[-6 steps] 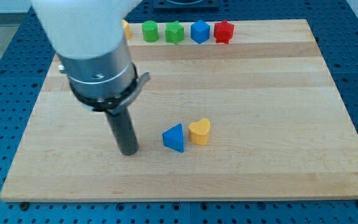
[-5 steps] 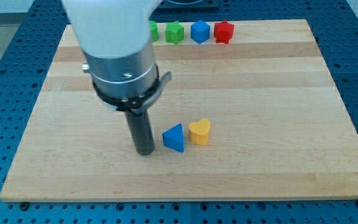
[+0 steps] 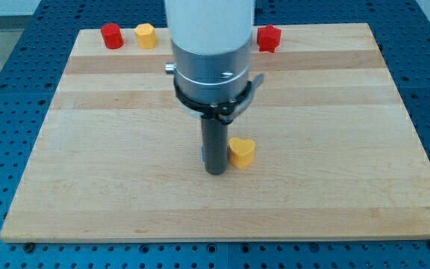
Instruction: Push the blue triangle diagonal to the yellow heart
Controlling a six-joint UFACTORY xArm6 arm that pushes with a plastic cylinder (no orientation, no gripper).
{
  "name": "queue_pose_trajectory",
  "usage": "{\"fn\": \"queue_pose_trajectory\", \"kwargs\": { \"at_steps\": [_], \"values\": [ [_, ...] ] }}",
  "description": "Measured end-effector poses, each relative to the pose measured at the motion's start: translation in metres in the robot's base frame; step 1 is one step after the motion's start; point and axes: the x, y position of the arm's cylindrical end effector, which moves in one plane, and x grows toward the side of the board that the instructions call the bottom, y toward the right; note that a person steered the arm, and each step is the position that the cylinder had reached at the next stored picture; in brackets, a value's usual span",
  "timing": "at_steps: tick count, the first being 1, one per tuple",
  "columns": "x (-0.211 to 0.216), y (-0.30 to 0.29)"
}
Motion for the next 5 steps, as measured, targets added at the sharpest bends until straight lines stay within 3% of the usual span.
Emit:
{"fn": "queue_pose_trajectory", "kwargs": {
  "at_steps": [2, 5],
  "values": [
    [-0.014, -0.031],
    [-0.024, 0.008]
  ]
}}
